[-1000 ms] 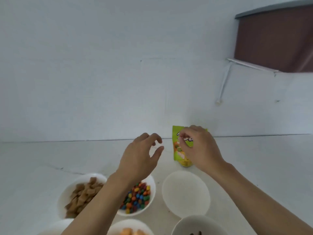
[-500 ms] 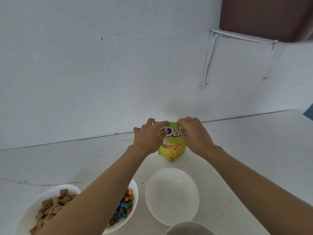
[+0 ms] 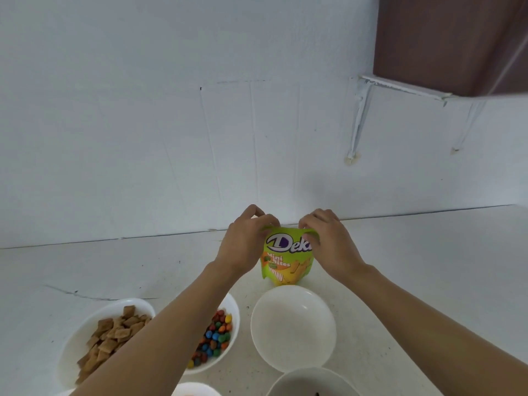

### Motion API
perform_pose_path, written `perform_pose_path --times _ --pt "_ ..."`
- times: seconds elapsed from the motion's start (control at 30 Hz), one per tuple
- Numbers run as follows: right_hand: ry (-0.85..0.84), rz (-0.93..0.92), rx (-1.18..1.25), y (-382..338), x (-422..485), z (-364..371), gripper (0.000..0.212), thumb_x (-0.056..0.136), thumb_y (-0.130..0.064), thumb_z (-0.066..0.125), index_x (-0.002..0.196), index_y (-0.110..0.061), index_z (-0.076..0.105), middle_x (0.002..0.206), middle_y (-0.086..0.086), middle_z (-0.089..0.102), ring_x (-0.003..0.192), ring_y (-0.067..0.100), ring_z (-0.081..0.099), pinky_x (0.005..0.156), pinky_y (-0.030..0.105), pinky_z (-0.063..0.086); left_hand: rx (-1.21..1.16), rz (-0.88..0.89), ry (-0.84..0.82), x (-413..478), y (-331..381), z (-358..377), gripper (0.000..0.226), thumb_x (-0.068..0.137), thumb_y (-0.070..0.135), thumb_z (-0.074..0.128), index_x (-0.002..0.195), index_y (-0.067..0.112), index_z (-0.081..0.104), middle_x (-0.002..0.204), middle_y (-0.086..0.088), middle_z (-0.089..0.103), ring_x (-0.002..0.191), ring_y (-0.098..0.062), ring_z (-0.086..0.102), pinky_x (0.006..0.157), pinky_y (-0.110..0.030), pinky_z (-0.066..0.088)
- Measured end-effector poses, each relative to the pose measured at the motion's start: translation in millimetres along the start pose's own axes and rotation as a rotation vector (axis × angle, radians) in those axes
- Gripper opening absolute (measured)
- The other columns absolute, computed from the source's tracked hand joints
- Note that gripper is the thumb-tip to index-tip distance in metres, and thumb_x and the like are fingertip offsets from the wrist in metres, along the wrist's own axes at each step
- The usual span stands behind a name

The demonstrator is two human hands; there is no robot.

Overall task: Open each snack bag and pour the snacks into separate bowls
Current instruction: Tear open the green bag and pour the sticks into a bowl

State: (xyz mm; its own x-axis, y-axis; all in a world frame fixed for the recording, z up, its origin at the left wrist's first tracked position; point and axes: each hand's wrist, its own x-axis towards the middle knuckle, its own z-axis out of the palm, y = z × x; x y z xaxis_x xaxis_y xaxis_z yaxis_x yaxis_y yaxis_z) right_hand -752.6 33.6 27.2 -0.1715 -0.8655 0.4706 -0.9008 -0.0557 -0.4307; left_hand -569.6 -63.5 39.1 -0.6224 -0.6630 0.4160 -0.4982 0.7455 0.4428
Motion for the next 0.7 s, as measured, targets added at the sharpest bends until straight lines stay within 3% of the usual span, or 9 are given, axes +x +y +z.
perform_pose_path --times 0.13,0.37,0.47,0.6,0.7 --pt "-0.033 -0.063 0.025 -15 -2 12 0.016 0.094 0.002 0.057 0.098 -0.010 0.066 0.096 -0.001 0.056 0.096 0.016 0.050 0.073 0.031 0.051 0.027 -0.040 -0.024 -15 -9 -10 0.018 0.096 0.003 0.061 0.105 0.016 0.070 0.109 -0.006 0.056 0.088 -0.026 0.063 0.073 -0.040 0.058" --pt "-0.097 -0.144 -0.006 -32 5 30 0.030 0.083 -0.002 0.072 0.109 -0.016 0.064 0.109 -0.001 0.053 0.104 0.018 0.051 0.083 0.030 0.049 0.043 -0.101 -0.121 -36 -25 -23 0.024 0.091 0.020 0.072 0.107 0.026 0.055 0.101 0.001 0.068 0.090 -0.019 0.061 0.078 -0.036 0.055" --pt "-0.115 -0.179 -0.029 -35 12 32 0.025 0.082 0.000 0.073 0.100 -0.015 0.063 0.102 -0.001 0.056 0.099 0.020 0.051 0.080 0.032 0.048 0.036 -0.091 -0.060 -38 -23 -26 0.019 0.090 0.010 0.070 0.102 0.019 0.059 0.095 -0.002 0.067 0.085 -0.022 0.060 0.075 -0.042 0.055" --pt "-0.067 -0.217 0.036 -46 28 25 0.028 0.073 0.017 0.061 0.074 -0.011 0.062 0.086 -0.001 0.055 0.084 0.021 0.052 0.069 0.037 0.049 0.001 -0.021 0.049 -34 -24 -44 0.019 0.086 -0.003 0.066 0.096 0.013 0.066 0.087 -0.005 0.060 0.077 -0.025 0.059 0.067 -0.044 0.053" --pt "-0.039 -0.175 0.083 -61 42 21 0.021 0.082 0.006 0.065 0.091 -0.013 0.066 0.093 0.001 0.060 0.091 0.022 0.055 0.074 0.039 0.051 0.018 0.037 0.134 -28 -21 -68 0.026 0.084 -0.012 0.061 0.094 0.010 0.071 0.089 -0.006 0.060 0.077 -0.024 0.062 0.065 -0.038 0.055"
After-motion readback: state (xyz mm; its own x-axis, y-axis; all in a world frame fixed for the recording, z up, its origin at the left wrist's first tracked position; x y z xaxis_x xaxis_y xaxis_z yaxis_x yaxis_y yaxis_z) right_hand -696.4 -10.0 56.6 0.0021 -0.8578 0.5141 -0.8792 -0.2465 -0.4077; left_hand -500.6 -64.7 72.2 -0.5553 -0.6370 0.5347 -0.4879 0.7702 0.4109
